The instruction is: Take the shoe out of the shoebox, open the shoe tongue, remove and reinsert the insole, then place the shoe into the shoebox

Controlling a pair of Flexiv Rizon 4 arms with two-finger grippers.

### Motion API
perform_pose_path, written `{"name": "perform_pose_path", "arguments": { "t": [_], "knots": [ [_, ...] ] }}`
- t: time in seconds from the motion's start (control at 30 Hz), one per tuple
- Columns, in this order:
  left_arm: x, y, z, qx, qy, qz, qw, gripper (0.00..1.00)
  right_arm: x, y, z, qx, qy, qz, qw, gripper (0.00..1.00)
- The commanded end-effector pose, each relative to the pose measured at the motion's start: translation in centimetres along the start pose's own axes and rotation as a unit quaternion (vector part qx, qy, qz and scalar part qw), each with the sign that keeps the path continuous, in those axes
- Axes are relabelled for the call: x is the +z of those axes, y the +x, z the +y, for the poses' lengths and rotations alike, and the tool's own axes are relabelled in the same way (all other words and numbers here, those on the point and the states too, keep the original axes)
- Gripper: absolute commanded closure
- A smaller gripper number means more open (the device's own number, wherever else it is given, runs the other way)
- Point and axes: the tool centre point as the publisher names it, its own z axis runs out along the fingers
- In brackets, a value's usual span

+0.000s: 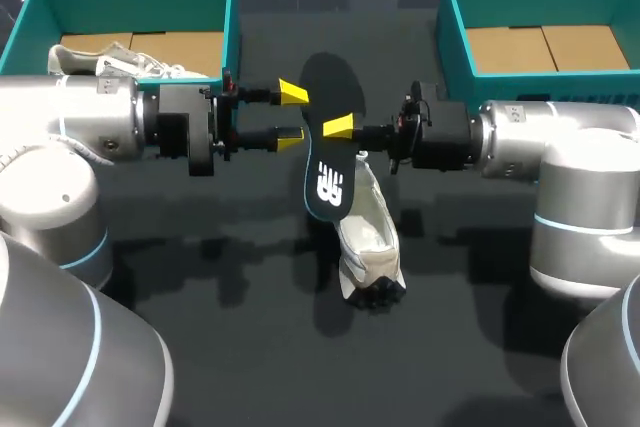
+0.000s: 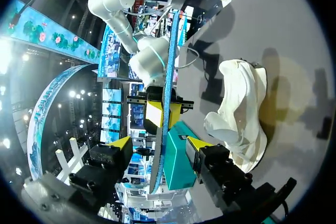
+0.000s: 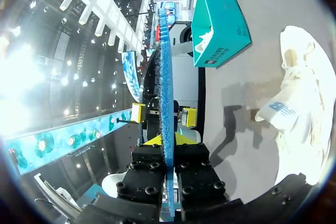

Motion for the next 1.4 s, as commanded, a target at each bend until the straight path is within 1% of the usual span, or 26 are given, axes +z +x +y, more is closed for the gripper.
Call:
{"name": "perform_pose_path", "arguments": {
  "t": [0.03, 0.1, 0.2, 0.23, 0.33, 0.53, 0.7, 0.83, 1.0, 1.2, 1.33, 1.4],
  "knots": [
    [1.0, 0.3, 0.1, 0.002, -0.004, -0.01, 1.0, 0.38, 0.7, -0.2, 0.4, 0.0, 0.007, 0.001, 1.0, 1.0],
    [1.3, 0.3, 0.2, 0.0, -0.005, -0.013, 1.0, 0.39, 0.9, -0.1, 0.4, 0.0, 0.01, 0.001, 1.0, 1.0],
    [1.6, 0.4, 0.3, 0.001, -0.008, -0.019, 1.0, 0.49, 1.1, -0.1, 0.5, 0.0, 0.014, 0.001, 1.0, 1.0],
    [1.8, 0.4, 0.4, 0.003, -0.01, -0.021, 1.0, 0.5, 1.1, -0.1, 0.5, 0.001, 0.015, 0.001, 1.0, 1.0],
    [2.1, 0.5, 0.6, 0.004, -0.011, -0.024, 1.0, 0.51, 1.3, 0.0, 0.4, 0.001, 0.019, 0.002, 1.0, 1.0],
    [2.7, 0.7, 0.7, 0.01, -0.013, -0.024, 1.0, 0.55, 1.5, 0.1, 0.3, 0.005, 0.022, 0.0, 1.0, 1.0],
    [2.9, 0.8, 0.9, 0.012, -0.016, -0.024, 1.0, 0.57, 1.6, 0.1, 0.1, 0.01, 0.026, 0.0, 1.0, 1.0],
    [3.0, 0.9, 1.0, 0.015, -0.019, -0.024, 0.999, 0.62, 1.6, 0.0, -0.1, 0.015, 0.029, -0.002, 0.999, 1.0],
    [3.1, 0.9, 1.0, 0.017, -0.019, -0.025, 0.999, 0.64, 1.6, 0.0, -0.2, 0.02, 0.032, -0.003, 0.999, 1.0],
    [3.1, 1.0, 0.9, 0.023, -0.018, -0.03, 0.999, 0.73, 1.4, -0.2, -0.2, 0.023, 0.029, -0.002, 0.999, 1.0],
    [3.1, 0.9, 0.8, 0.025, -0.018, -0.032, 0.999, 0.75, 1.3, -0.2, -0.2, 0.023, 0.027, -0.002, 0.999, 1.0],
    [3.1, 0.9, 0.8, 0.026, -0.017, -0.032, 0.999, 0.82, 1.3, -0.2, -0.2, 0.023, 0.027, -0.002, 0.999, 1.0]
  ]
}}
